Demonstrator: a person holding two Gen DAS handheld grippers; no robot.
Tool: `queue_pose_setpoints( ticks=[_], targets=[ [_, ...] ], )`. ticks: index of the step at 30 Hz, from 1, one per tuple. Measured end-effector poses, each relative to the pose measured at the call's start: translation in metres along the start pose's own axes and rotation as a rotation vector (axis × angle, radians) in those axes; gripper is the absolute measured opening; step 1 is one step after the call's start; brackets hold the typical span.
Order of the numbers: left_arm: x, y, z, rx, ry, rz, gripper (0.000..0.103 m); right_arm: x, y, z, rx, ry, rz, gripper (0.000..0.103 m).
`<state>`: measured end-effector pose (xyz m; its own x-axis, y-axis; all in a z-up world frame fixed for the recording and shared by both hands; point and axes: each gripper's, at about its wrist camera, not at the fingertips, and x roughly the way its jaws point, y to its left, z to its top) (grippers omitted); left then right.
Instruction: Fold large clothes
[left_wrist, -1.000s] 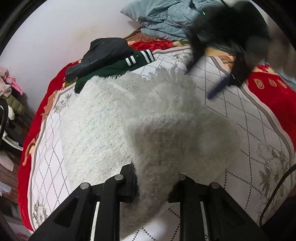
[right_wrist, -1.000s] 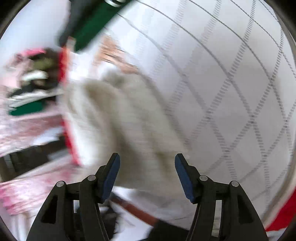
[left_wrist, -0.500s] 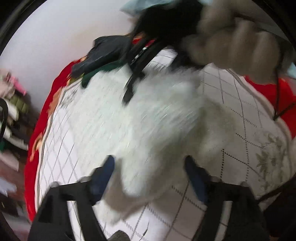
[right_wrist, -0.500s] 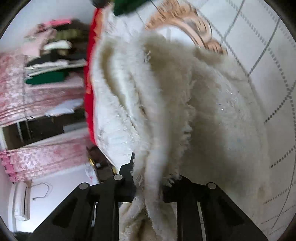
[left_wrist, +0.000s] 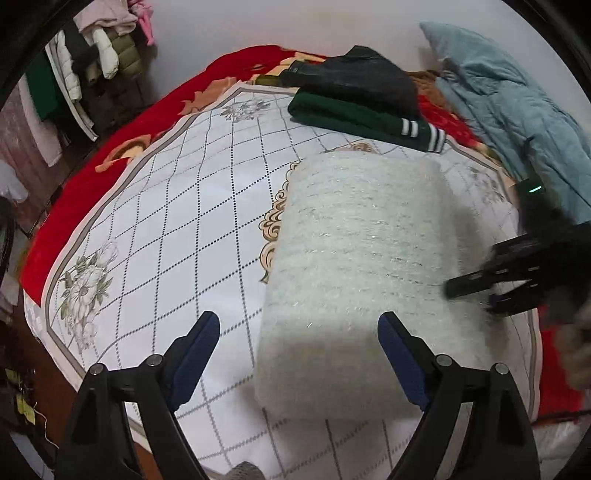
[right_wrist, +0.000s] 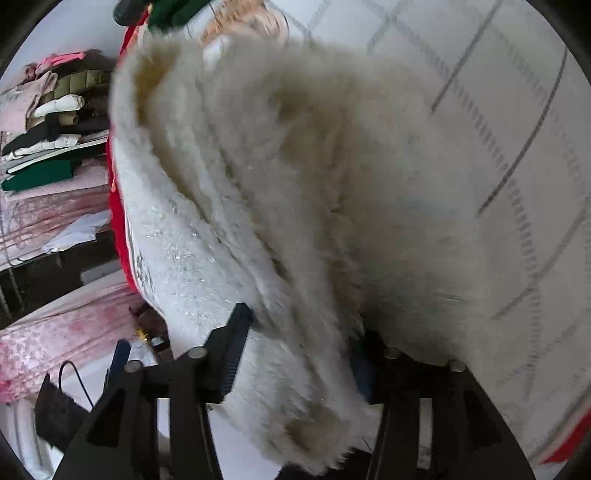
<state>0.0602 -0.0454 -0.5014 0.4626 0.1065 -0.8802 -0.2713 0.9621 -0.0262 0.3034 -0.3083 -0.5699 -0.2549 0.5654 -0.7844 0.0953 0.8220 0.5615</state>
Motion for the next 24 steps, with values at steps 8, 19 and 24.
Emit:
queue_pose_setpoints(
  ticks=[8, 19, 24],
  targets=[
    [0.047, -0.028, -0.004, 0.075, 0.118, 0.008, 0.087, -0.095, 0.030, 0.016, -0.029, -0.231, 0.154, 0.055],
    [0.054, -0.039, -0.006, 0.118, 0.147, 0.028, 0.091, -0.031, 0.056, 0.032, -0.064, -0.147, 0.235, 0.006],
    [0.062, -0.041, -0.004, 0.101, 0.170, 0.035, 0.096, -0.047, 0.025, -0.001, 0.087, -0.207, 0.231, 0.005]
  ],
)
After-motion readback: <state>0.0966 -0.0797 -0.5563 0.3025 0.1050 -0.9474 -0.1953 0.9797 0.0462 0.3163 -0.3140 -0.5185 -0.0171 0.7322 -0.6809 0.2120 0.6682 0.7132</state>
